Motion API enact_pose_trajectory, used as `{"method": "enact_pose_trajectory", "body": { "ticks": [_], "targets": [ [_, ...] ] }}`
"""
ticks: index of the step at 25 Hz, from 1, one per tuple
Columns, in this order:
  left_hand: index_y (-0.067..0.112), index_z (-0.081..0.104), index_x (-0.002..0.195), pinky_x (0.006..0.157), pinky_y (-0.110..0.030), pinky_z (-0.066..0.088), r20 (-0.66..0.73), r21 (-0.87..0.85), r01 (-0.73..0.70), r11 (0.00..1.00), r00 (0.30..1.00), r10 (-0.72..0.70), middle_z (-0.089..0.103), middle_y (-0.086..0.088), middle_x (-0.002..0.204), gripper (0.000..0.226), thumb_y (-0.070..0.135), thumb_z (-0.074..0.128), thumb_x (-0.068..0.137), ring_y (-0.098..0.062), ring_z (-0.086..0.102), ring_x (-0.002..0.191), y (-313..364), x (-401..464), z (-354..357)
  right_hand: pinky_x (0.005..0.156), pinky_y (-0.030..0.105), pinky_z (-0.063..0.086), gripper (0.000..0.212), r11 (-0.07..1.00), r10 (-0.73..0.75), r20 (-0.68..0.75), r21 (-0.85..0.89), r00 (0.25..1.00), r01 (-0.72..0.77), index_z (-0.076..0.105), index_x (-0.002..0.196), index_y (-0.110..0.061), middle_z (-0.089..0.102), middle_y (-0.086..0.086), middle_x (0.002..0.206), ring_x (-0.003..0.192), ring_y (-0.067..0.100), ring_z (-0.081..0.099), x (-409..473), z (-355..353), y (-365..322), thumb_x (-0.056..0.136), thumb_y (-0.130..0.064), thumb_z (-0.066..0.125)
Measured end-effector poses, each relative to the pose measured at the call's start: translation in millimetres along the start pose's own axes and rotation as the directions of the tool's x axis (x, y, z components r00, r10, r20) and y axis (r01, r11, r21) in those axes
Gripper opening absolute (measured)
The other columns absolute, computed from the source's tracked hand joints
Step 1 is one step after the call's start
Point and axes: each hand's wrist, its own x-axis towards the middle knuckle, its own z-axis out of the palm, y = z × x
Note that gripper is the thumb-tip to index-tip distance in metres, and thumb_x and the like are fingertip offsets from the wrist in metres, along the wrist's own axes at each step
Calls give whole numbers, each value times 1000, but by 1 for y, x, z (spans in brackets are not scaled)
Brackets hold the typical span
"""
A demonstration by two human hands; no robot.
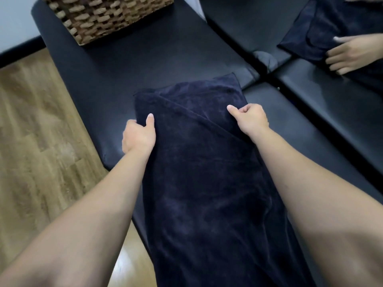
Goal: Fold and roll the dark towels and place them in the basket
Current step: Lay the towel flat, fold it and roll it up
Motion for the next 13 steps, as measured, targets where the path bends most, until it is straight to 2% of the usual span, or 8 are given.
{"method": "enact_pose_trajectory", "body": {
  "ticks": [2, 4, 6, 8, 10, 12, 13],
  "targets": [
    [17, 52, 137, 99, -47, 50, 61, -49, 11, 999, 998, -8, 62, 3, 128, 78, 76, 49, 85, -27, 61, 114, 13, 15, -1, 106, 45, 40, 37, 1000, -5, -2, -29, 1000, 5, 51, 71, -24, 65, -5, 86, 92, 23, 57, 15, 5, -9, 89, -53, 66],
    [18, 59, 131, 96, -46, 53, 104, -131, 65, 989, 993, -51, 67, 3, 125, 80, 77, 51, 77, -27, 64, 108, 18, 35, 0, 95, 40, 48, 37, 998, -47, -89, 39, 995, 51, 49, 67, -21, 58, -7, 72, 82, 22, 56, 32, 5, -16, 90, -44, 66],
    [18, 66, 114, 90, -43, 56, 89, -209, 89, 974, 993, -71, 71, 2, 112, 66, 71, 54, 77, -27, 68, 98, 16, 48, 2, 77, 30, 47, 32, 992, -54, -191, 105, 980, 75, 51, 70, -19, 56, -5, 70, 79, 22, 58, 45, 1, -18, 93, -38, 63],
    [15, 63, 90, 84, -38, 56, 52, -249, 82, 965, 996, -71, 69, 3, 93, 50, 65, 58, 83, -29, 68, 92, 17, 52, 4, 75, 30, 47, 29, 993, -38, -204, 102, 978, 60, 54, 73, -19, 58, -3, 74, 81, 23, 59, 53, 2, -20, 93, -39, 62],
    [15, 55, 84, 85, -35, 53, 66, -346, 131, 929, 991, -115, 62, 3, 88, 50, 64, 64, 83, -31, 66, 94, 25, 57, 2, 88, 36, 50, 41, 990, 27, -145, 140, 989, -6, 56, 72, -20, 59, -3, 76, 83, 25, 58, 57, 5, -31, 87, -58, 59],
    [15, 52, 100, 89, -34, 50, 139, -449, 201, 871, 978, -155, 59, 4, 97, 54, 63, 70, 83, -24, 61, 92, 41, 65, -4, 103, 44, 45, 78, 979, 119, -79, 175, 990, -103, 64, 97, -16, 66, 0, 95, 93, 28, 61, 62, 5, -48, 70, -86, 43],
    [13, 52, 104, 88, -33, 50, 189, -472, 217, 855, 972, -143, 59, 4, 100, 57, 61, 73, 82, -20, 59, 90, 48, 71, -7, 105, 46, 44, 94, 970, 147, -46, 204, 988, -135, 62, 111, -15, 66, 1, 105, 97, 28, 61, 67, 5, -55, 64, -93, 37]
  ]
}}
